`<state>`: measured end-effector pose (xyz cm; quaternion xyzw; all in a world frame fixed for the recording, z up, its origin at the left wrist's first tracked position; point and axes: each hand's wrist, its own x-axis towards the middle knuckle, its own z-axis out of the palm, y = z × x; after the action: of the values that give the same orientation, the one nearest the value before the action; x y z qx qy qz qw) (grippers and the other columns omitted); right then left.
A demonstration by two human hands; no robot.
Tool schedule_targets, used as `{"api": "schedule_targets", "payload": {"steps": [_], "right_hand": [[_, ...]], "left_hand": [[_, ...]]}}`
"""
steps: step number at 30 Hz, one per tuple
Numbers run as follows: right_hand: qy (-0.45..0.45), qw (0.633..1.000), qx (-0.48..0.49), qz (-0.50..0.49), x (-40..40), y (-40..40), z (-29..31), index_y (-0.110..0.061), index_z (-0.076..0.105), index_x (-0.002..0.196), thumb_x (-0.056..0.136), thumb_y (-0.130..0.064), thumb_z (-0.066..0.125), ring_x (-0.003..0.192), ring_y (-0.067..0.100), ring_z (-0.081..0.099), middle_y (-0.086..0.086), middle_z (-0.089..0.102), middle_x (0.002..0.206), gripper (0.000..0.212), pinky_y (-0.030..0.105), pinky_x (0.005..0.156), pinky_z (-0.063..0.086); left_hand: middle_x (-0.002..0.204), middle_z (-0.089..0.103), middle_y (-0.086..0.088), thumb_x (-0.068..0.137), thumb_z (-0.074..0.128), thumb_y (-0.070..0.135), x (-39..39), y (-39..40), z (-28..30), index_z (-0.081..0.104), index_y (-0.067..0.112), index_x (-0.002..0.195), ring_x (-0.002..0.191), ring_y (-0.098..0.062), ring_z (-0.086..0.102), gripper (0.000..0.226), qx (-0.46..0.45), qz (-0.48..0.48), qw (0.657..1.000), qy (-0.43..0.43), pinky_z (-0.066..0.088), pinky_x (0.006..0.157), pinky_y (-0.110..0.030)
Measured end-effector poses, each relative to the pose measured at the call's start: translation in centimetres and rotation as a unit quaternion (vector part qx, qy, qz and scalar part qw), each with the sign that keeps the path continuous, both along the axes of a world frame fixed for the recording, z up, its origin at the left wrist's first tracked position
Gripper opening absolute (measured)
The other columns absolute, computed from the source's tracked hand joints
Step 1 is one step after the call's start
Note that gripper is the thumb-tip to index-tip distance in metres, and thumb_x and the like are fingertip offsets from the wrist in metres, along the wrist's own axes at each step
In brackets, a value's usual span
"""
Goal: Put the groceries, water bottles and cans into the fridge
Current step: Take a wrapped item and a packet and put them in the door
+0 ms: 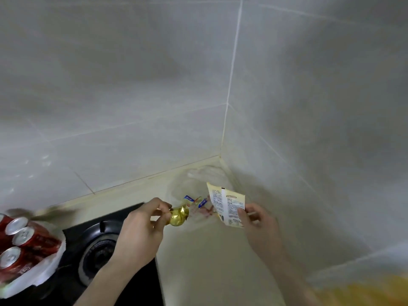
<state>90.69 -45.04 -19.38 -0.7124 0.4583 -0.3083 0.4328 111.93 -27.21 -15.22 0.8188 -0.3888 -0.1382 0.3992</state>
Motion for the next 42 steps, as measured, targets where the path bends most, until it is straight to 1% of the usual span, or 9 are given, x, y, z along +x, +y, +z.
{"api": "schedule_targets", "payload": {"steps": [7,11,18,24,27,30,33,37,42], "right_hand": [[-0.054,0.988,0.024,-0.140,-5.9,7.9,3.0,-0.026,0.074,0.088,0.096,-0.020,0.070,0.072,0.006,0.066,-0.013,0.074,0.080,0.011,0.013,0.059,0.046],[-0.105,0.968,-0.009,-0.229,-10.5,12.9,5.0,-0.028,0.074,0.080,0.094,-0.014,0.073,0.064,0.007,0.059,-0.008,0.071,0.072,0.019,0.013,0.058,0.043],[-0.090,0.922,-0.048,-0.373,-20.4,21.2,8.0,-0.038,0.073,0.085,0.093,-0.019,0.075,0.068,0.021,0.060,-0.008,0.071,0.079,0.021,0.024,0.057,0.044],[-0.089,0.867,-0.089,-0.482,-28.0,28.9,10.1,-0.036,0.073,0.084,0.094,-0.019,0.073,0.067,0.020,0.059,-0.012,0.069,0.076,0.020,0.023,0.058,0.042],[-0.085,0.837,-0.098,-0.532,-32.0,33.3,10.8,-0.033,0.074,0.085,0.094,-0.020,0.072,0.067,0.018,0.059,-0.010,0.068,0.075,0.016,0.029,0.062,0.044],[-0.073,0.801,-0.102,-0.586,-36.3,38.0,11.1,-0.033,0.073,0.085,0.094,-0.023,0.072,0.072,0.021,0.063,-0.006,0.070,0.077,0.014,0.031,0.064,0.046],[-0.055,0.768,-0.106,-0.629,-40.8,42.8,11.4,-0.029,0.075,0.089,0.094,-0.026,0.073,0.069,0.018,0.061,-0.007,0.070,0.078,0.007,0.031,0.063,0.046],[-0.050,0.727,-0.124,-0.674,-46.1,48.6,12.6,-0.026,0.076,0.088,0.094,-0.024,0.073,0.064,0.026,0.057,-0.004,0.070,0.075,0.007,0.029,0.060,0.043],[-0.020,0.670,-0.138,-0.730,-51.7,55.0,13.8,-0.026,0.076,0.089,0.094,-0.028,0.072,0.069,0.022,0.064,-0.001,0.072,0.076,0.006,0.036,0.064,0.050]], "left_hand": [[0.097,0.074,0.020,0.093,0.068,0.011,-1.8,0.6,-0.1,0.063,0.028,0.082,0.083,-0.001,0.071,0.022,-0.008,-0.134,0.990,0.039,0.056,0.074,-0.033],[0.091,0.073,0.021,0.091,0.071,0.006,-5.0,0.6,1.2,0.065,0.026,0.080,0.080,0.002,0.070,0.024,-0.026,-0.225,0.973,0.047,0.048,0.063,-0.007],[0.089,0.072,0.029,0.089,0.073,0.006,-14.1,-0.2,5.0,0.066,0.028,0.077,0.084,0.010,0.067,0.026,-0.051,-0.397,0.914,0.063,0.044,0.068,0.000],[0.090,0.074,0.028,0.091,0.071,0.007,-23.6,-0.6,6.3,0.066,0.023,0.078,0.078,0.005,0.069,0.022,-0.063,-0.500,0.858,0.096,0.046,0.063,-0.005],[0.090,0.074,0.029,0.091,0.071,0.007,-29.6,0.3,7.0,0.065,0.027,0.076,0.083,0.006,0.068,0.026,-0.072,-0.565,0.817,0.087,0.047,0.063,-0.007],[0.089,0.074,0.029,0.090,0.072,0.006,-36.0,2.0,7.9,0.068,0.020,0.078,0.085,0.006,0.067,0.019,-0.081,-0.612,0.781,0.088,0.047,0.064,-0.005],[0.090,0.073,0.031,0.090,0.072,0.009,-42.3,4.4,8.7,0.068,0.023,0.078,0.081,0.008,0.066,0.019,-0.086,-0.661,0.742,0.078,0.045,0.063,-0.004],[0.093,0.074,0.027,0.088,0.074,0.009,-49.9,7.7,9.8,0.068,0.030,0.078,0.083,-0.001,0.067,0.024,-0.109,-0.710,0.693,0.065,0.050,0.059,-0.023],[0.093,0.073,0.027,0.087,0.075,0.013,-59.1,11.8,11.1,0.069,0.031,0.081,0.058,-0.013,0.061,0.020,-0.126,-0.754,0.642,0.065,0.049,0.055,-0.031]]}}
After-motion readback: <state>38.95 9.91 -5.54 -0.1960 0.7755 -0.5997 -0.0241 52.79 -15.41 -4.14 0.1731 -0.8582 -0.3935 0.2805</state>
